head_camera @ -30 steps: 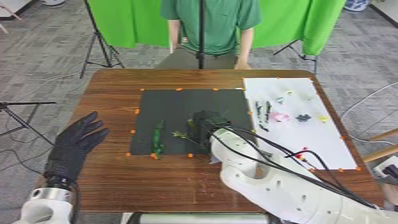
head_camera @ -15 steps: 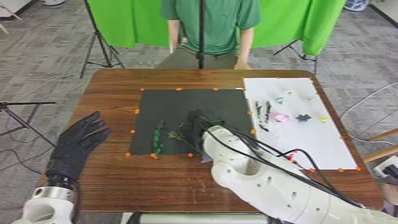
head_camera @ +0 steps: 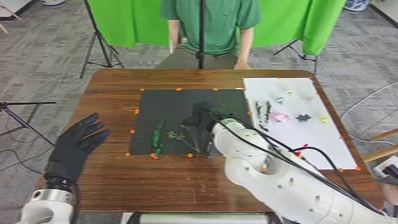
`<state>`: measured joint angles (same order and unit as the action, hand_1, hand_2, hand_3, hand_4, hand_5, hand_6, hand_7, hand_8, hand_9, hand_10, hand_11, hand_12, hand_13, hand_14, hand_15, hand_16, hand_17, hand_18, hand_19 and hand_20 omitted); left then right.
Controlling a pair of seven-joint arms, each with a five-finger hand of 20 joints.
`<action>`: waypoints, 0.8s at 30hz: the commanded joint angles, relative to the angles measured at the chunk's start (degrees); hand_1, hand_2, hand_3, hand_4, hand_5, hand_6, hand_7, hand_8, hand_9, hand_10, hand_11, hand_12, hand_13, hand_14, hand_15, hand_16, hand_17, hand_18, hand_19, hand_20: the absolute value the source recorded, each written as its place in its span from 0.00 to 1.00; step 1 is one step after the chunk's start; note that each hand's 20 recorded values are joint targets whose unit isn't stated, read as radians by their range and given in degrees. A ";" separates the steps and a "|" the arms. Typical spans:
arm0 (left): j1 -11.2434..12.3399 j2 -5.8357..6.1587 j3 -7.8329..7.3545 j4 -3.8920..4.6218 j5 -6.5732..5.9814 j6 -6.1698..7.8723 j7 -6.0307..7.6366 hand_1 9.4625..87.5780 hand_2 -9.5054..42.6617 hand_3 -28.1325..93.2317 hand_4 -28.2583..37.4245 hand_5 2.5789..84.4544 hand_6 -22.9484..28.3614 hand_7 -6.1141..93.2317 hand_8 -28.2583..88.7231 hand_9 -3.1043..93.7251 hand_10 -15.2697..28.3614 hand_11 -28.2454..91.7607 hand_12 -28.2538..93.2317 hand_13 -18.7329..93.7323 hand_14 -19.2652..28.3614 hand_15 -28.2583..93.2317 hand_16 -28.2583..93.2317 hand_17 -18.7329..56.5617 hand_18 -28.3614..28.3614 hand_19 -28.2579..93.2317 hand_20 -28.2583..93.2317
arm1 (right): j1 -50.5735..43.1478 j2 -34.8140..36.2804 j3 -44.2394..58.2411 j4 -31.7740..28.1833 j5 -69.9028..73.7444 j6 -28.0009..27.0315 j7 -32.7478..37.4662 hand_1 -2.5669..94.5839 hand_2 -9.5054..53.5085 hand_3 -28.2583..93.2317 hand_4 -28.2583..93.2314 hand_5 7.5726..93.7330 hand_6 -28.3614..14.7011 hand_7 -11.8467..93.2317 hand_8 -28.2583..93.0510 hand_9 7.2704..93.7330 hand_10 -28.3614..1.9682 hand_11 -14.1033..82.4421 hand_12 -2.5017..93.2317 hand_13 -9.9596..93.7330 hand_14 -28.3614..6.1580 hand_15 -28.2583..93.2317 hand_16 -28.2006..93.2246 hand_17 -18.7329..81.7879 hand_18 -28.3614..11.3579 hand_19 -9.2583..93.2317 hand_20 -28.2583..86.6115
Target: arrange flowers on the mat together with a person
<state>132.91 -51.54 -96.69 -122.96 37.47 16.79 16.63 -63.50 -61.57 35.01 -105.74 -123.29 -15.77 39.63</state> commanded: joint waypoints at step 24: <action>0.09 -0.09 0.21 0.29 -0.01 0.26 -0.28 0.25 0.26 0.81 0.04 0.46 0.52 0.23 0.17 0.39 0.67 0.47 0.35 0.46 0.77 0.51 0.22 0.21 0.90 0.65 0.28 | -3.31 -3.35 3.81 3.07 14.24 -9.68 1.43 0.10 0.77 0.70 0.02 0.98 0.66 0.44 0.17 0.96 0.58 0.78 0.47 0.94 0.54 0.94 0.50 0.64 0.10 1.00 0.65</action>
<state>132.71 -51.57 -96.69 -122.92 37.49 16.79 16.62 -65.86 -62.92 38.88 -103.79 -109.89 -24.70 40.45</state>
